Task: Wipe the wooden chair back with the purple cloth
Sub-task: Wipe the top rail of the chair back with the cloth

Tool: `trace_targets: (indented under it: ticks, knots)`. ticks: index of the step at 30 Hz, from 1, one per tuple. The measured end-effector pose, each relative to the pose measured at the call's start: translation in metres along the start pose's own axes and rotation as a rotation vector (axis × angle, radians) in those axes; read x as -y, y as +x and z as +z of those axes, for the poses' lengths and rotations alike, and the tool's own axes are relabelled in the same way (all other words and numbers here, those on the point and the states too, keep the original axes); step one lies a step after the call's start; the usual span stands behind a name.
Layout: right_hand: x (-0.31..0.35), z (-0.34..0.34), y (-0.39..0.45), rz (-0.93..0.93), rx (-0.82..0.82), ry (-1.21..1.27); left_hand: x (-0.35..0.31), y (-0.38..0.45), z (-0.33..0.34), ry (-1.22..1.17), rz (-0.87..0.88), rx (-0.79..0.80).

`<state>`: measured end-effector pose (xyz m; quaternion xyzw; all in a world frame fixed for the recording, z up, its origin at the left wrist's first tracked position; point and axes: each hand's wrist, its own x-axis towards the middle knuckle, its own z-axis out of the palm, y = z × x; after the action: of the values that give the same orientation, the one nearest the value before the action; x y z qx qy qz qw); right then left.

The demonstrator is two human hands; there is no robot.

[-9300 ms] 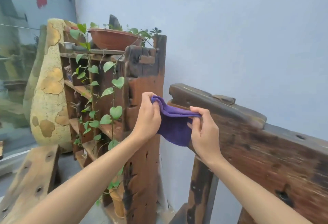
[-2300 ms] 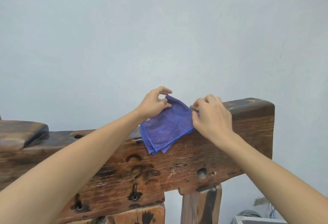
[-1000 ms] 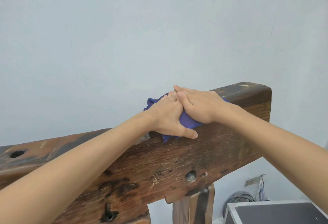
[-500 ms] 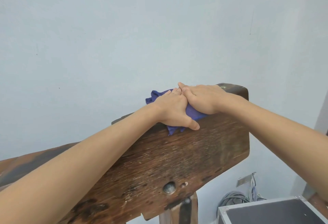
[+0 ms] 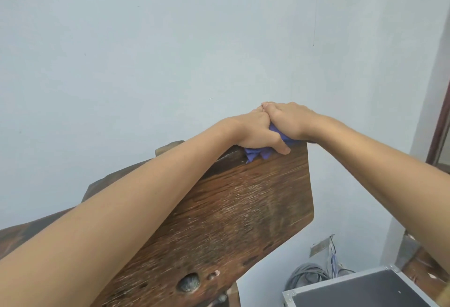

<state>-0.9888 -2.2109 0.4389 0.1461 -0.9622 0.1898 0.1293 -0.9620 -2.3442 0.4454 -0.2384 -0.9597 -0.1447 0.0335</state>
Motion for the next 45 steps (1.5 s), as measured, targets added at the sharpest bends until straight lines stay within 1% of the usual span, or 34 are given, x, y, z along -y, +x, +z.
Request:
trace_targets:
  ticks: [3, 6, 8, 13, 15, 19, 22, 24, 25, 28, 30, 32, 35, 37, 39, 41, 43, 45]
  knots:
    - [-0.012, -0.001, -0.002, 0.041, -0.011, 0.199, -0.007, 0.012, 0.001, 0.001, 0.017, -0.013]
    - [-0.013, 0.000, -0.009, 0.119, -0.048, 0.245, -0.011, 0.016, 0.004, -0.001, 0.051, -0.056]
    - [-0.008, 0.001, -0.017, 0.170, -0.083, 0.233, -0.013, 0.011, 0.005, 0.004, 0.067, -0.072]
    - [0.001, 0.000, -0.043, 0.272, -0.124, 0.070, -0.021, -0.013, 0.004, 0.129, 0.097, -0.093]
    - [0.002, 0.001, -0.058, 0.302, -0.154, 0.044, -0.023, -0.023, 0.001, 0.153, 0.107, -0.095]
    - [0.012, -0.002, -0.088, 0.293, -0.164, 0.020, -0.019, -0.048, 0.003, 0.183, 0.116, -0.105]
    - [0.024, -0.018, -0.109, 0.263, -0.099, 0.011, -0.010, -0.075, 0.004, 0.260, 0.135, -0.070]
    - [0.036, -0.033, -0.123, 0.222, -0.078, 0.071, -0.006, -0.095, -0.005, 0.298, 0.147, -0.112]
    - [0.042, -0.040, -0.129, 0.205, -0.083, 0.127, -0.003, -0.104, -0.011, 0.283, 0.169, -0.161]
    - [0.062, -0.067, -0.148, 0.187, -0.066, 0.276, -0.002, -0.138, -0.035, 0.058, 0.252, -0.316]
    - [0.084, -0.086, -0.168, 0.188, -0.094, 0.390, 0.000, -0.169, -0.053, -0.129, 0.278, -0.413]
    - [0.095, -0.099, -0.176, 0.173, -0.132, 0.608, -0.003, -0.182, -0.067, -0.308, 0.273, -0.475]
    - [0.117, -0.112, -0.197, 0.075, -0.125, 1.054, -0.001, -0.207, -0.090, -0.584, 0.237, -0.460]
    - [0.124, -0.120, -0.211, -0.008, -0.106, 1.243, 0.003, -0.219, -0.100, -0.747, 0.204, -0.421]
    - [0.126, -0.124, -0.219, -0.098, -0.075, 1.285, 0.004, -0.224, -0.108, -0.848, 0.173, -0.397]
    - [0.125, -0.128, -0.224, -0.138, -0.074, 1.253, 0.004, -0.227, -0.115, -0.907, 0.147, -0.388]
    - [0.123, -0.130, -0.225, -0.147, -0.092, 1.140, 0.005, -0.227, -0.121, -0.906, 0.131, -0.397]
    - [0.122, -0.129, -0.224, -0.129, -0.169, 0.961, 0.006, -0.224, -0.123, -0.870, 0.121, -0.412]
